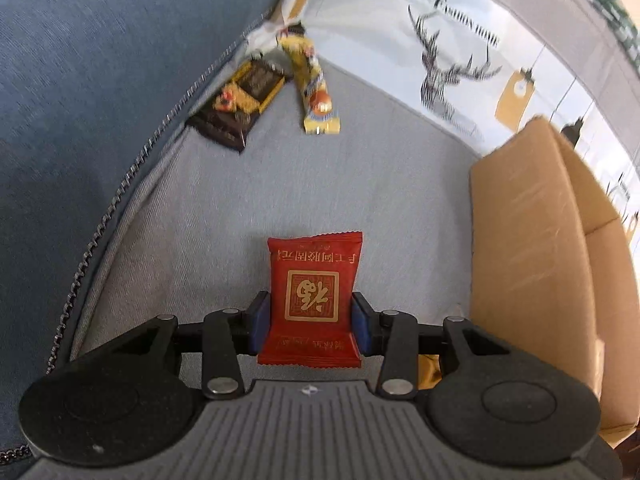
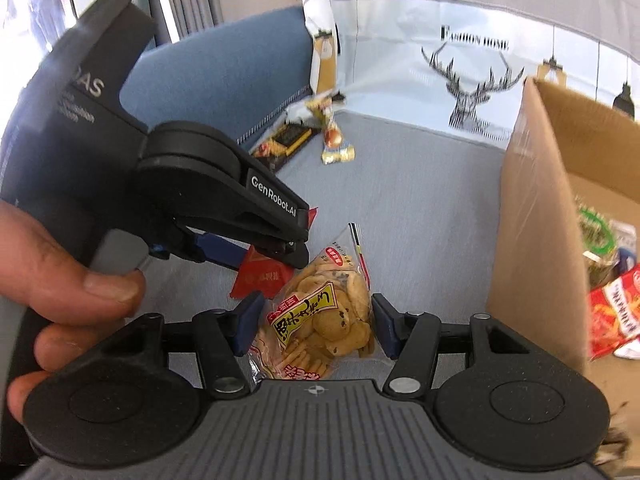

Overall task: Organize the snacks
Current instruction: 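Lift both snacks and carry them toward the cardboard box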

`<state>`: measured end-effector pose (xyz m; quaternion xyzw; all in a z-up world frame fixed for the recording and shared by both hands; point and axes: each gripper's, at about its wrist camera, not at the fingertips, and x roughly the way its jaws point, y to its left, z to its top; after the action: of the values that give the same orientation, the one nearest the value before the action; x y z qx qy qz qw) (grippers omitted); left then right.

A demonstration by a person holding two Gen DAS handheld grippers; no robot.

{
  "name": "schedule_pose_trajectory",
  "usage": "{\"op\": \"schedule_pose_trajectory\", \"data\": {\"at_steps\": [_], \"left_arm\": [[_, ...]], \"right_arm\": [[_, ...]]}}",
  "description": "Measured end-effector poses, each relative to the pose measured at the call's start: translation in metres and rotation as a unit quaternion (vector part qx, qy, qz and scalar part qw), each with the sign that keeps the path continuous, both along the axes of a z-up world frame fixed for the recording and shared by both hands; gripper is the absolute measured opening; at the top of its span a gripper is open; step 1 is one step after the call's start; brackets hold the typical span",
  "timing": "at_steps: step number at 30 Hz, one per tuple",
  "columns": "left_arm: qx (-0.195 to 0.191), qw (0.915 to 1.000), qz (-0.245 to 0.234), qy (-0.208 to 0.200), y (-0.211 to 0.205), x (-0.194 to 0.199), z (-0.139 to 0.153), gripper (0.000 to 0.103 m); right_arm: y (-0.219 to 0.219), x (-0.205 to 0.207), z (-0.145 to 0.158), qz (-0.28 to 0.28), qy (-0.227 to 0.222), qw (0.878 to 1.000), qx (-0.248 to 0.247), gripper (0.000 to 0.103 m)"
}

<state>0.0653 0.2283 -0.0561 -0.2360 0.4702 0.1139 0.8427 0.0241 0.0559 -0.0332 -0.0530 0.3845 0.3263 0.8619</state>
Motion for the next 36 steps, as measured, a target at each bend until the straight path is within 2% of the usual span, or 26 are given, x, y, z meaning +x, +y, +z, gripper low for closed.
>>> {"op": "schedule_pose_trajectory", "data": {"at_steps": [10, 16, 24, 36], "left_arm": [[-0.016, 0.9941, 0.046, -0.097, 0.007, -0.016, 0.033, 0.046], [-0.022, 0.9895, 0.05, -0.134, 0.005, -0.018, 0.044, 0.046], [0.005, 0.9864, 0.027, -0.162, -0.013, -0.015, 0.055, 0.046], [0.01, 0.9861, 0.003, -0.166, -0.038, 0.001, 0.055, 0.046]], "right_arm": [[-0.023, -0.015, 0.041, 0.012, -0.072, 0.997, 0.032, 0.06], [-0.046, -0.016, 0.066, 0.01, -0.116, 0.992, 0.048, 0.059], [-0.092, -0.013, 0.085, -0.007, -0.166, 0.984, 0.063, 0.06], [-0.17, 0.002, 0.092, -0.089, -0.161, 0.98, 0.069, 0.06]]}}
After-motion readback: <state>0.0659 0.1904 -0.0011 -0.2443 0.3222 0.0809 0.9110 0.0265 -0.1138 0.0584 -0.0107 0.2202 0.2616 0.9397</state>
